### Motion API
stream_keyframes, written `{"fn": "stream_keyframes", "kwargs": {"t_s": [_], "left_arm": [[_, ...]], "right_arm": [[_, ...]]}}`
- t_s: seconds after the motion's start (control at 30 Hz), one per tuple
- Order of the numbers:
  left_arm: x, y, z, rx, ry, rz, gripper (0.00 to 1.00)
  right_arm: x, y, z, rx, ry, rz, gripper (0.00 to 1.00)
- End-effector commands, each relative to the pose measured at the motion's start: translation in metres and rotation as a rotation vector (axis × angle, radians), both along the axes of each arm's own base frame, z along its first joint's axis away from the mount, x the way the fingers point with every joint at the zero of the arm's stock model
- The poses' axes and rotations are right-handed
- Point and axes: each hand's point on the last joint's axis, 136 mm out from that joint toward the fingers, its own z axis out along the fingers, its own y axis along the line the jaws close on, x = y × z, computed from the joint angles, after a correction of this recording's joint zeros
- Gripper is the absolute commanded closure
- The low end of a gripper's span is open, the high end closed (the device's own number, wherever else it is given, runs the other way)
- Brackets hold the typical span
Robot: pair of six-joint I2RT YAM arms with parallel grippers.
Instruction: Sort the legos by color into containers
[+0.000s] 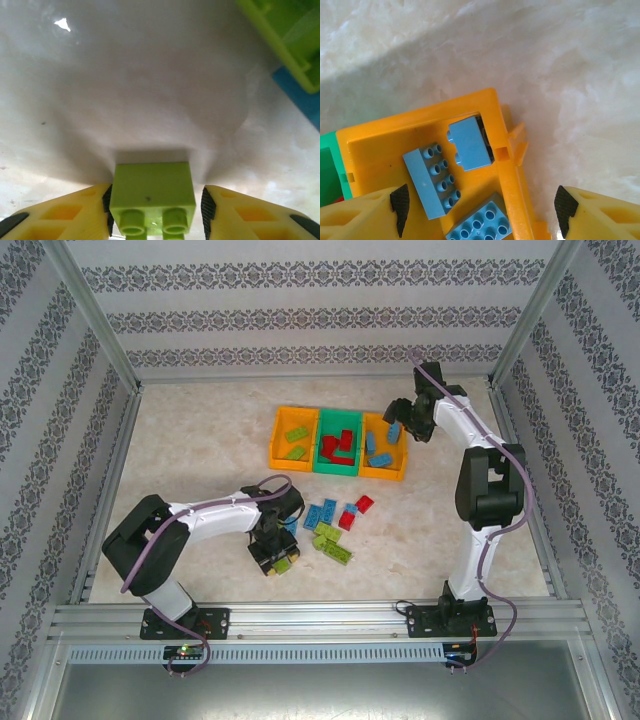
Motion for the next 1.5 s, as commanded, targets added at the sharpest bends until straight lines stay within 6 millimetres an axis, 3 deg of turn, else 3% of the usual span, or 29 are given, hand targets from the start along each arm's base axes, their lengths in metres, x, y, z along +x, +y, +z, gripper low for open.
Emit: {"fn": "stream_keyframes", "kwargs": {"t_s": [0.0,0.3,0.43,0.57,0.73,0.83,0.93,1.07,1.27,1.37,1.47], "left_arm": [[-0.010,0.008,-0.010,0.048,0.015,-0.010,0.52],[-0.006,0.015,-0.004,0.077,-0.027,-0.017,0.70],[0.009,0.016,0.020,0.094,-0.098,-0.059,0.73],[0.043,0.036,0.069,0.163,-0.221,-0.113,0.72],[0.111,0.050,0.110,0.141,-0.400,-0.107,0.72],[0.161,0.052,0.121,0.130,-0.468,-0.128,0.72],[0.209,0.041,0.130,0.116,-0.527,-0.195,0.72],[0.254,0.031,0.134,0.096,-0.548,-0.267,0.72],[0.307,0.033,0.123,0.061,-0.581,-0.269,0.72],[0.325,0.029,0.117,0.034,-0.594,-0.268,0.71],[0.333,0.021,0.110,0.003,-0.599,-0.268,0.67]], "right_arm": [[0.000,-0.008,0.021,-0.004,-0.047,0.006,0.21],[-0.001,-0.012,0.026,0.001,-0.058,-0.010,0.21],[-0.003,-0.008,0.028,0.011,-0.067,0.009,0.21],[-0.013,0.003,0.037,-0.079,-0.125,0.115,0.21],[-0.038,0.031,0.043,-0.122,-0.212,0.281,0.21],[-0.059,0.045,0.038,-0.104,-0.234,0.355,0.21],[-0.086,0.061,0.036,-0.066,-0.267,0.436,0.23],[-0.142,0.091,0.025,-0.092,-0.265,0.652,0.25],[-0.225,0.125,0.005,-0.069,-0.213,0.859,0.24],[-0.258,0.138,0.000,-0.090,-0.211,0.962,0.23],[-0.285,0.139,-0.012,-0.144,-0.160,1.033,0.22]]}}
